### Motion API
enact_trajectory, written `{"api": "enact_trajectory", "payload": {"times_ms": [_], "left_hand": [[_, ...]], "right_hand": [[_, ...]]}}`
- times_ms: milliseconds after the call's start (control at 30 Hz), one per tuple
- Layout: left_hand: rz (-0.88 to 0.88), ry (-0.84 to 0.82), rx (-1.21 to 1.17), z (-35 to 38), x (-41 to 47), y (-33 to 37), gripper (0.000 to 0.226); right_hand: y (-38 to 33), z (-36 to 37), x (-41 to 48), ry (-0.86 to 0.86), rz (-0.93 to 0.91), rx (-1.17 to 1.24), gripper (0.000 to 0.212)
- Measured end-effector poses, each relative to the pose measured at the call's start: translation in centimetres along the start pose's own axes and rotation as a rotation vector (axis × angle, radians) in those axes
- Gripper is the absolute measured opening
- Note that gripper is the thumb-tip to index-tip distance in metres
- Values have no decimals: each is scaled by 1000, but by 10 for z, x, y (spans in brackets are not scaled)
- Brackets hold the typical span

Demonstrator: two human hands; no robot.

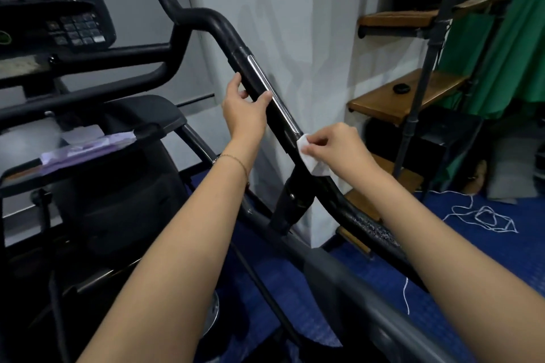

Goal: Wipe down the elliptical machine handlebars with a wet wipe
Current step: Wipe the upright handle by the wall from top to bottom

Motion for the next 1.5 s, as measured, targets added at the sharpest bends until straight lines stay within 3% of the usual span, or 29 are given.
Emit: {"api": "enact_trajectory", "payload": {"times_ms": [133, 333, 467, 567, 700, 767, 867, 1000, 1133, 1167, 1233, 1267, 1333, 1400, 1500], "left_hand": [[-22, -23, 19, 4, 1, -1, 70], [-256, -28, -53, 8, -10, -14, 73], [-279, 11, -83, 7, -12, -13, 42], [-275, 28, -47, 8, -18, -8, 12], [-297, 69, -67, 6, -15, -10, 31], [-300, 65, -35, 7, -17, -8, 21], [-283, 69, -7, 10, -21, -2, 22], [-275, 69, -15, 11, -22, -1, 25], [-247, 73, 13, 11, -25, 0, 12], [-251, 73, 63, 11, -28, 2, 26], [-277, 115, 172, 8, -41, -2, 50], [-279, 145, 156, 6, -50, -7, 52], [-282, 141, -15, 6, -84, -18, 36], [-367, 12, -227, 11, -123, -30, 11], [-357, -141, -326, 14, -154, -40, 12]], "right_hand": [[4, 5, -25, -26, 89, -171, 26], [0, 0, -16, 31, 114, 32, 22], [9, 2, -24, -40, 81, -57, 23], [8, -3, -10, -40, 100, 130, 20], [19, -3, -10, -172, 111, 124, 22], [30, -4, -15, -255, 150, 121, 21], [24, -5, -7, -183, 133, 242, 23], [14, 2, -10, -103, 46, 35, 23], [37, 0, -24, -265, 64, -101, 20], [38, -3, -24, -284, 56, -96, 19], [32, -16, -23, -222, 22, -26, 17], [27, -25, -23, -159, 11, 66, 15], [15, -41, -26, -78, -25, 293, 8], [6, -45, -32, -100, -61, 370, 9], [0, -36, -37, -194, -17, 490, 18]]}}
Point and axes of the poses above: each hand's wrist, its own x-axis towards the middle knuckle, its own z-axis out of the palm, y = z × x, the point moved 5 cm from there along x, towards the middle knuckle, and after that the axes turned 1 degree about z, right-handed, at the moved point
